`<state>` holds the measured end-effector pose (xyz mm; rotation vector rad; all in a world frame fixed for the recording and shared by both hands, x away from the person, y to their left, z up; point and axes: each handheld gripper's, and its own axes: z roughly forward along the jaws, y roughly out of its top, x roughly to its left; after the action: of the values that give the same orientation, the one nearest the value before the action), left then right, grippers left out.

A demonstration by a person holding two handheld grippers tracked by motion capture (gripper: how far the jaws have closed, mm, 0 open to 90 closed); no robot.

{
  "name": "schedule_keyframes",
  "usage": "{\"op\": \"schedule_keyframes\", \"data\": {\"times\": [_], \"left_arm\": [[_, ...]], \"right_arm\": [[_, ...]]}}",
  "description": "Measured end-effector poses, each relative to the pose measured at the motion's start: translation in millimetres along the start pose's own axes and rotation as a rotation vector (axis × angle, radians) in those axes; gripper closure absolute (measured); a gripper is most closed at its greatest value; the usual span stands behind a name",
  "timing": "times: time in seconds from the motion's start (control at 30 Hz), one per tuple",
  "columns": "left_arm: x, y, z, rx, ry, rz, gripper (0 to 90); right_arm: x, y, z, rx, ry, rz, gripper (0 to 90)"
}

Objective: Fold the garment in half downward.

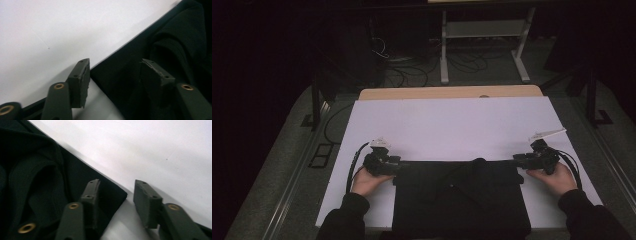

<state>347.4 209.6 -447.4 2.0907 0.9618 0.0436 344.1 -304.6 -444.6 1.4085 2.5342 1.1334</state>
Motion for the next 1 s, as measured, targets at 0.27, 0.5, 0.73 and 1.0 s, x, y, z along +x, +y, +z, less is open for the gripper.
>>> {"op": "schedule_keyframes", "data": {"times": [0.27, 0.5, 0.73, 1.0], "left_arm": [[1.2, -0.5, 1.0, -0.007, 0.02, 0.008, 57.8], [-3.1, 0.1, 1.9, 0.015, 0.033, 0.042, 70.6], [-3.7, 1.2, 0.6, 0.032, 0.04, 0.062, 83.4], [-8.3, 4.6, -4.4, 0.012, 0.064, 0.072, 85.4]], "right_arm": [[1.9, 0.4, 1.0, 0.004, 0.001, -0.015, 71.5], [2.1, 0.2, 0.2, 0.014, 0.013, -0.029, 84.7], [2.9, 0.5, 0.6, 0.023, 0.012, -0.029, 86.9], [4.9, 1.5, 1.1, 0.023, -0.014, -0.027, 87.5]]}}
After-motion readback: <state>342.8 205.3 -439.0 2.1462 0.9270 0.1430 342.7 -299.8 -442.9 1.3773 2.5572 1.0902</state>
